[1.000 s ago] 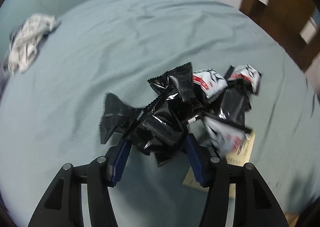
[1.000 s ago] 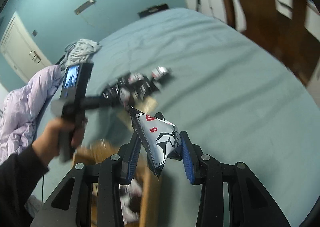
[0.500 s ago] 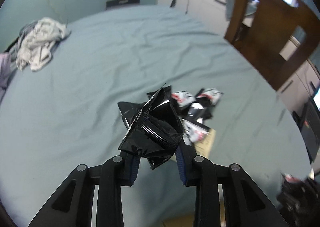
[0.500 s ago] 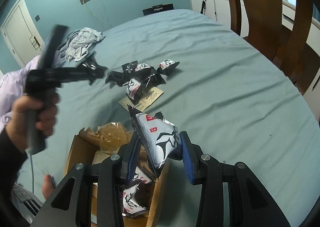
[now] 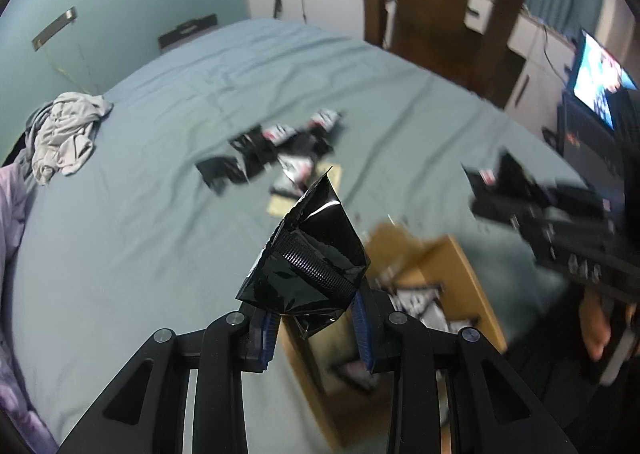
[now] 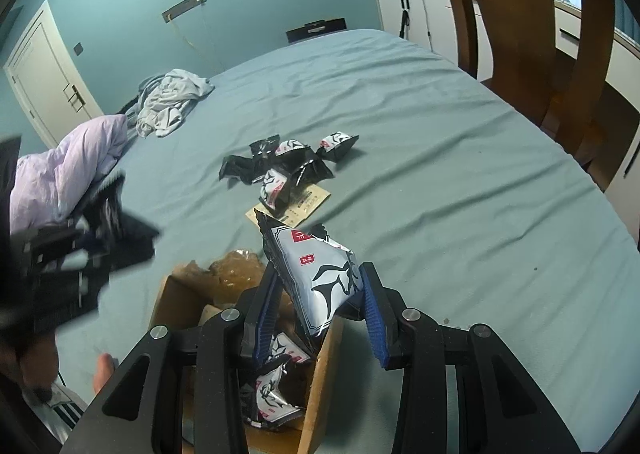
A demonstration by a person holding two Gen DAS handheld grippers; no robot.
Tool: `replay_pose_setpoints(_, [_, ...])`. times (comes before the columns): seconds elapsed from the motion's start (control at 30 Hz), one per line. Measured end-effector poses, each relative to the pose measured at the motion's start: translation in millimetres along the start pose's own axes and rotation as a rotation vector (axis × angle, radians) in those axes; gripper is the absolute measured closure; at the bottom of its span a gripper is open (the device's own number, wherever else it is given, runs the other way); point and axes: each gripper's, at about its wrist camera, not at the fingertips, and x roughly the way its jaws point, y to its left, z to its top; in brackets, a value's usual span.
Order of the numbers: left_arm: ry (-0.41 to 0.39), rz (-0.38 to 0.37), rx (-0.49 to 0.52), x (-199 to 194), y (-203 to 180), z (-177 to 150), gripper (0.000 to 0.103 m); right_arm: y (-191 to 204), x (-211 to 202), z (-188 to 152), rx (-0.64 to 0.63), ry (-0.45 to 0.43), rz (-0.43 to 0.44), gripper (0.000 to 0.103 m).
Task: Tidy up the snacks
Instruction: 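Carry both packets into the box and open both grippers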
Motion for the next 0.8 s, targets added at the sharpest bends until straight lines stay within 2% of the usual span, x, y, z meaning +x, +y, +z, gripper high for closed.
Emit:
replay_pose_setpoints(0.07, [0.037,0.006,-0.004,1,-5,-5,0.072,-1,-1,-1,-0.001,0.001,0.001,0.066])
replay_pose_setpoints(0.2, [0.178,-0.061,-0.04,18,-13,-22,0.072,-10,1,1,0.039,0.02,0.005,0.066])
replay_pose_setpoints(0.33, [0.228,-0.032,0.048,30,-30,-34,0.072,-20,2,4,0.099,0.042,0.015,0.066])
replay_pose_setpoints(0.43, [0.271,-0.047,0.089,38,-40,-39,0.072,-21,1,5,0.104,0.043,0.021,0.066])
replay_pose_setpoints(0.5, [0.302,-0.025,0.117,46,-45,-43,0.072,-19,1,6,0.097,0.045,0.024,0.066])
replay_pose_setpoints(0.6, [0.354,0.016,0.12,59,-43,-46,0.071,-16,4,6,0.077,0.054,0.019,0.066])
replay_pose_setpoints(0.67, [0.378,0.006,0.105,65,-40,-48,0.07,-14,6,5,0.063,0.061,0.017,0.066])
replay_pose_setpoints(0.73, [0.383,-0.013,0.107,66,-40,-49,0.065,-12,6,6,0.054,0.063,0.019,0.066])
replay_pose_setpoints(0.8, [0.362,-0.022,0.12,61,-44,-47,0.052,-10,7,6,0.047,0.065,0.02,0.066])
